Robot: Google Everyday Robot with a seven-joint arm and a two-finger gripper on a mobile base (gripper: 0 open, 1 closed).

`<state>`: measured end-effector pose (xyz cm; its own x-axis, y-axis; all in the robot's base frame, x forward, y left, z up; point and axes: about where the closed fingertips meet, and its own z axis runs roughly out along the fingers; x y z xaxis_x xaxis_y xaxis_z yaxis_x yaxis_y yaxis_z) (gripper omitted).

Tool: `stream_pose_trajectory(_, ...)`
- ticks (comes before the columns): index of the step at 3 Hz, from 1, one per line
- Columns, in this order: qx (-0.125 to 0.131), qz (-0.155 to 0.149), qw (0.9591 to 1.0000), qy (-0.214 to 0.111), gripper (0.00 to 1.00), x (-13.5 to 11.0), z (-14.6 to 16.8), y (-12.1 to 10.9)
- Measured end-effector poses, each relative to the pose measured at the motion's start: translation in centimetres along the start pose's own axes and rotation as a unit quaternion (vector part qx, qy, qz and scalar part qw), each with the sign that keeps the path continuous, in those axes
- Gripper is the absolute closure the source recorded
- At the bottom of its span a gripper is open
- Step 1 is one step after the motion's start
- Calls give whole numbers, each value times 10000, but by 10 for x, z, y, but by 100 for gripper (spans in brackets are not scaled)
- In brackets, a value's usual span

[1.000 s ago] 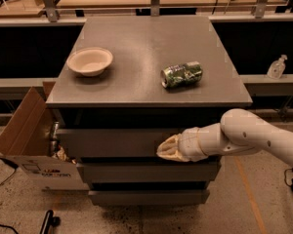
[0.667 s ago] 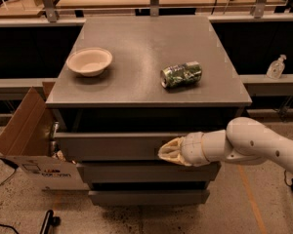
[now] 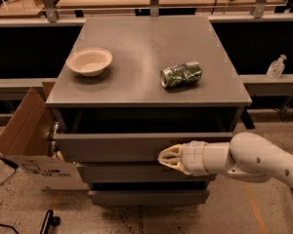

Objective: Close top drawer

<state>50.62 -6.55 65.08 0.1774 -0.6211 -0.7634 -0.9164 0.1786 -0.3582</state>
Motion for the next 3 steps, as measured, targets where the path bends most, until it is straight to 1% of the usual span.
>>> stream_pose_trajectory(1, 94, 81, 9999, 84, 100, 4, 7, -14)
stream_pose_trajectory(2, 133, 224, 9996, 117, 100, 13, 12, -30)
stream_pose_trajectory(3, 137, 301, 9994, 99, 100, 17, 14, -37)
